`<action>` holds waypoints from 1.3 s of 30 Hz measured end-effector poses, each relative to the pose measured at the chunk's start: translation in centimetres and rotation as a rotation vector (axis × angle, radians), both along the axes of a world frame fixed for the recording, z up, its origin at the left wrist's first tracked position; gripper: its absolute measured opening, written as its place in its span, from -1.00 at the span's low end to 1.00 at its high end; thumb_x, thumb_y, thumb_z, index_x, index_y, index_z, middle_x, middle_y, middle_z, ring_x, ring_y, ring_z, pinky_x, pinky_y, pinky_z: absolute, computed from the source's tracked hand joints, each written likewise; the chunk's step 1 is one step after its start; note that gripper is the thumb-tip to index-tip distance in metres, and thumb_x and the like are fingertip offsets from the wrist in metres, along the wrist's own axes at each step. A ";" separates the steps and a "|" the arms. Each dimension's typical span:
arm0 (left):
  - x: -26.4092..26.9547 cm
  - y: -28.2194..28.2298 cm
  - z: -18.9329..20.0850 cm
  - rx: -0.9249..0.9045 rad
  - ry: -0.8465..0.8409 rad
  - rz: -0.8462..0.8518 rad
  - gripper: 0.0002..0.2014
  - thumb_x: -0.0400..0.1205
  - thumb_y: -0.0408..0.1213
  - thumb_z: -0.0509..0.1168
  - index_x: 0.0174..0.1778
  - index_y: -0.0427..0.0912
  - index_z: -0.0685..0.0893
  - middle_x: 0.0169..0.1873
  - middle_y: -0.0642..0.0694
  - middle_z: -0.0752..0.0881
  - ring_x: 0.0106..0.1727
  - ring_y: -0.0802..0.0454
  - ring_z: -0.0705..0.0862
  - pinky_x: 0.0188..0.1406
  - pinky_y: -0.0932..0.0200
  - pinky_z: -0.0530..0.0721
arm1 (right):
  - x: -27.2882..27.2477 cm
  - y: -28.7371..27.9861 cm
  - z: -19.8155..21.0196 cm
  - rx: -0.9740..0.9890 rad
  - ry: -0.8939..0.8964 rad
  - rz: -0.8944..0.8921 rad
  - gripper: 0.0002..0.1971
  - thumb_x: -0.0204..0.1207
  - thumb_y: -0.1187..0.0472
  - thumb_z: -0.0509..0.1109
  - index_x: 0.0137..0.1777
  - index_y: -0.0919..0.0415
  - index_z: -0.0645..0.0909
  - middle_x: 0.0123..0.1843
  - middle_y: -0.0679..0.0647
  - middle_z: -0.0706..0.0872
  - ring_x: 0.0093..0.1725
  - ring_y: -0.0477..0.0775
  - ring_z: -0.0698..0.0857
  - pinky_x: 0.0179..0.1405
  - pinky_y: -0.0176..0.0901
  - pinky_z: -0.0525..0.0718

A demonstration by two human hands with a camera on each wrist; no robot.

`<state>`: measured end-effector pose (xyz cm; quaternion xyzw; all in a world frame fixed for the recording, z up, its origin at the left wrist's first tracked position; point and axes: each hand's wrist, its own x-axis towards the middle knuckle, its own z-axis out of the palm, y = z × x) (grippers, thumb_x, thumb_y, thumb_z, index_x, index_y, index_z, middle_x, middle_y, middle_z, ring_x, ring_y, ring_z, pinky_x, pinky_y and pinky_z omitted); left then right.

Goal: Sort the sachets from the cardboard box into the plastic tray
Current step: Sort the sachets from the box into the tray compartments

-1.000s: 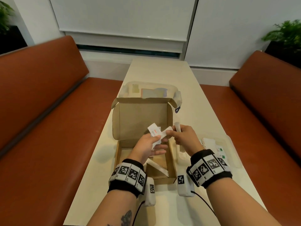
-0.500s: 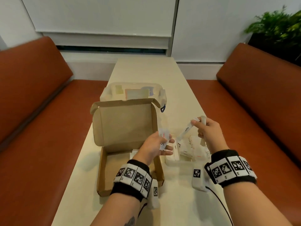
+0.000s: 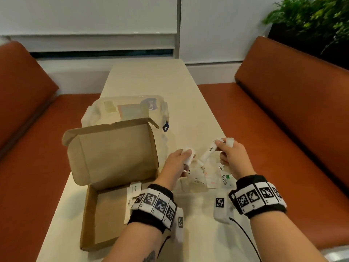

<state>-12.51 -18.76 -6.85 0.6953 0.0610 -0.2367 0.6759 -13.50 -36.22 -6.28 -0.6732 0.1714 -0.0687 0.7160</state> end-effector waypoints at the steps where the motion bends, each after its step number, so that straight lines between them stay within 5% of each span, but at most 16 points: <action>1: 0.1 -0.2 -0.1 -0.024 -0.006 -0.028 -0.74 0.69 -0.14 0.21 0.12 -0.22 0.66 -0.16 -0.08 0.58 -0.42 0.12 0.48 -0.56 0.33 0.44 | 0.2 -0.2 -0.2 0.017 -0.002 -0.009 -0.93 0.61 0.29 0.31 -0.05 0.27 0.60 -0.28 0.15 0.64 -0.62 -0.12 0.28 -0.69 -0.36 0.28; 6: 0.2 -1.6 -0.1 0.030 -0.125 -0.140 -0.70 0.65 -0.14 0.31 0.18 -0.26 0.69 -0.31 -0.05 0.58 -0.51 0.17 0.46 -0.58 0.32 0.42 | 1.1 -0.6 -1.7 0.104 0.025 -0.070 -0.93 0.58 0.29 0.35 -0.13 0.26 0.60 -0.31 0.18 0.54 -0.62 -0.11 0.26 -0.67 -0.31 0.23; 10: 1.0 -2.2 0.2 0.286 -0.403 -0.116 -0.76 0.66 -0.14 0.27 -0.08 -0.23 0.75 -0.51 0.06 0.53 -0.44 0.07 0.48 -0.41 0.21 0.45 | 1.5 -0.7 -3.3 0.141 0.094 -0.096 -0.90 0.58 0.26 0.35 -0.08 0.31 0.59 -0.29 0.20 0.66 -0.64 -0.12 0.27 -0.71 -0.34 0.25; 14: 1.9 -2.3 0.5 0.440 -0.547 -0.104 -0.73 0.64 -0.13 0.25 -0.12 -0.24 0.76 -0.29 -0.13 0.73 -0.17 -0.10 0.64 -0.18 0.04 0.53 | 1.7 -0.8 -3.9 0.233 0.214 -0.045 -0.75 0.59 0.07 0.35 -0.06 0.29 0.54 -0.22 0.27 0.79 -0.70 -0.14 0.22 -0.77 -0.36 0.20; 18: 2.0 -3.0 0.7 0.546 -0.618 -0.118 -0.73 0.65 -0.15 0.25 -0.03 -0.24 0.77 -0.14 -0.17 0.77 -0.05 -0.08 0.67 -0.08 0.07 0.56 | 1.8 -0.1 -3.8 0.371 0.269 0.048 -0.68 0.51 0.00 0.43 -0.13 0.30 0.58 -0.37 0.13 0.74 -0.71 -0.17 0.24 -0.79 -0.41 0.22; 22: 1.9 -3.2 0.7 0.658 -0.657 -0.161 -0.72 0.67 -0.12 0.23 -0.08 -0.22 0.76 -0.31 -0.07 0.68 -0.22 -0.02 0.59 -0.40 0.22 0.36 | 2.1 0.7 -3.3 0.667 0.276 0.085 -0.88 0.53 0.27 0.38 -0.14 0.34 0.58 -0.34 0.08 0.59 -0.75 -0.20 0.24 -0.84 -0.45 0.20; 24: 2.0 -3.1 0.9 0.709 -0.670 -0.176 -0.73 0.67 -0.13 0.22 -0.05 -0.20 0.75 -0.31 -0.06 0.65 -0.23 0.01 0.56 -0.39 0.20 0.32 | 2.2 1.1 -3.3 0.725 0.288 0.070 -0.91 0.56 0.32 0.34 -0.14 0.35 0.57 -0.25 0.12 0.57 -0.77 -0.19 0.24 -0.85 -0.47 0.20; 29: 2.0 -2.4 1.3 0.748 -0.673 -0.159 -0.70 0.68 -0.15 0.21 -0.13 -0.27 0.74 -0.31 -0.16 0.69 -0.25 -0.05 0.57 -0.33 0.18 0.35 | 1.8 2.4 -3.2 0.640 0.297 0.127 -0.82 0.58 0.26 0.36 0.03 0.40 0.62 -0.29 0.11 0.71 -0.74 -0.19 0.24 -0.84 -0.47 0.20; 34: 1.5 -2.1 1.0 0.783 -0.641 -0.184 -0.69 0.68 -0.16 0.21 -0.14 -0.31 0.75 -0.26 -0.24 0.73 -0.19 -0.13 0.63 -0.34 0.16 0.36 | 2.3 3.1 -2.8 0.804 0.359 0.081 -0.87 0.63 0.35 0.25 -0.14 0.37 0.53 -0.52 0.07 0.48 -0.78 -0.18 0.25 -0.87 -0.46 0.19; 39: 1.2 -1.2 0.8 0.667 -0.571 -0.108 -0.75 0.67 -0.18 0.20 -0.13 -0.24 0.70 -0.34 -0.05 0.61 -0.19 -0.07 0.60 -0.35 0.16 0.37 | 2.0 3.5 -2.8 0.562 0.277 0.018 -0.87 0.53 0.40 0.39 -0.23 0.39 0.55 -0.43 0.11 0.56 -0.75 -0.19 0.26 -0.82 -0.44 0.21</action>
